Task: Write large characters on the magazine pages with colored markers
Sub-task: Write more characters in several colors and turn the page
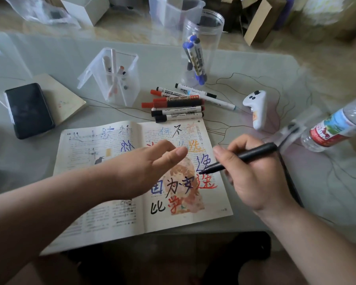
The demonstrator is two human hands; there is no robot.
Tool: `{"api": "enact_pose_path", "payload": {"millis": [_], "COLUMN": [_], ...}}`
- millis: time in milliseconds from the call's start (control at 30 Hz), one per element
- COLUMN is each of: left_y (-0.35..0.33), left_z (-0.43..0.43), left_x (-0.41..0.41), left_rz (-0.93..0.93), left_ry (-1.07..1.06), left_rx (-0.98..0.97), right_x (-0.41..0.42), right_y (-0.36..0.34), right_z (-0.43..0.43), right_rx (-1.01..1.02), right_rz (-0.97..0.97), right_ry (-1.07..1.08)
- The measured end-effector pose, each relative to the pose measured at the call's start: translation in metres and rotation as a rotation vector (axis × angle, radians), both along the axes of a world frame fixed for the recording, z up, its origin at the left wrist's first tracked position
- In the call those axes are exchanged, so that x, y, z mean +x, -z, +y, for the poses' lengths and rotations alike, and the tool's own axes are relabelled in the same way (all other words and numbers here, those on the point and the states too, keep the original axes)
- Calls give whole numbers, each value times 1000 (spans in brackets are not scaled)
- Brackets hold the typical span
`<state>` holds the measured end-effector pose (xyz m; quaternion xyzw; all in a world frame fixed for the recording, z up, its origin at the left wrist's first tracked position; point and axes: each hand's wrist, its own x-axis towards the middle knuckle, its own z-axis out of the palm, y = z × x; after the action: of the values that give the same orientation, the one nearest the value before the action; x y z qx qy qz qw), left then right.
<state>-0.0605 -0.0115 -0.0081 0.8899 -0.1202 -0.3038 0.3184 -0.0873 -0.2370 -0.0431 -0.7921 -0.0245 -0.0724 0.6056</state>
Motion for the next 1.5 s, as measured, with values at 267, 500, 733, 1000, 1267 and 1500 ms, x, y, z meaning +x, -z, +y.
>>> {"api": "enact_pose_path", "payload": {"millis": [267, 500, 733, 1000, 1267, 1500], "left_y": [19, 33, 38, 38, 38, 35], "left_z": [2, 9, 10, 8, 7, 5], "left_x": [11, 10, 11, 12, 12, 10], "left_rz": [-37, -37, -61, -52, -64, -80], "left_ry": [100, 129, 80, 68, 64, 60], "left_rx": [272, 270, 249, 231, 238, 228], "right_x": [-11, -13, -15, -14, -12, -10], "right_y": [14, 22, 26, 34, 27, 29], "right_z": [6, 7, 6, 0, 0, -1], "right_rx": [-272, -286, -348, -395, -437, -428], "right_rz": [307, 344, 334, 351, 398, 401], "right_ry": [-285, -246, -322, -187, -330, -322]}}
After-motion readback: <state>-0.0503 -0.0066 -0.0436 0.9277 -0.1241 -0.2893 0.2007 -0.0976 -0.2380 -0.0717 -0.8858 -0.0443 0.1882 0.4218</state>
